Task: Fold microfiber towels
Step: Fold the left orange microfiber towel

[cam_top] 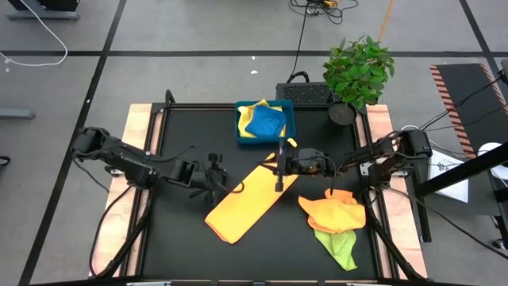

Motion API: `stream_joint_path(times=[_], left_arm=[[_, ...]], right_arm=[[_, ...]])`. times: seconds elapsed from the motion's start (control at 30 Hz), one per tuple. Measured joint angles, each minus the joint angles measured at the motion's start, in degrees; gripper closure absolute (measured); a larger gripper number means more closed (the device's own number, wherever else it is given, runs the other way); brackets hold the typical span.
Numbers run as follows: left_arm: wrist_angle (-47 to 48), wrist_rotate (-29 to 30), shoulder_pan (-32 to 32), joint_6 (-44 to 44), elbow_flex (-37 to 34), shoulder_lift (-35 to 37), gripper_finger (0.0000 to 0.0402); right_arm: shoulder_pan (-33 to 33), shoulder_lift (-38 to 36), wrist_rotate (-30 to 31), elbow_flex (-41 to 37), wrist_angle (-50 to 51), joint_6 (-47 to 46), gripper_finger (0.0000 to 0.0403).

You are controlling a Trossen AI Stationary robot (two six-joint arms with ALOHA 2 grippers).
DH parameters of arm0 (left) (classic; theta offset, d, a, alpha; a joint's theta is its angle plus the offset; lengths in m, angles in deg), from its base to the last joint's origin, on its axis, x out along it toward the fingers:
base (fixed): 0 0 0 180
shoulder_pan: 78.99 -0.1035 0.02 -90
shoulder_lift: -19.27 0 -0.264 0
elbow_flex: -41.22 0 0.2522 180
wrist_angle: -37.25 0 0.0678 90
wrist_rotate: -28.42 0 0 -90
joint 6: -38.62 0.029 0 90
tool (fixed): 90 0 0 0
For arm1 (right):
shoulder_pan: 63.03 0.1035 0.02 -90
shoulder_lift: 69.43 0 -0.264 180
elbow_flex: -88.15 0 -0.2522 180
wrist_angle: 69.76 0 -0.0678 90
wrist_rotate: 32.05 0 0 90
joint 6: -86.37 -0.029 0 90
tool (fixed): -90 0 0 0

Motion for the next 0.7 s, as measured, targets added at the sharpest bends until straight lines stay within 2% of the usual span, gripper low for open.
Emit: stream_joint_path(times=[0.2,0.37,0.7], left_arm=[[-1.3,-3.8,-3.3,1.1,-0.1,0.0,0.0376],[1.6,-4.0,-4.0,-0.1,-1.2,1.0,0.0376],[-3.7,-3.8,-2.2,-2.4,-4.9,3.9,0.0376]], right_arm=[[-2.5,0.0,-7.2,0.0,0.3,-1.1,0.0403],[-2.9,0.0,-7.3,0.0,2.5,-1.7,0.0403],[-2.4,0.0,-7.3,0.0,4.2,-9.5,0.0403]])
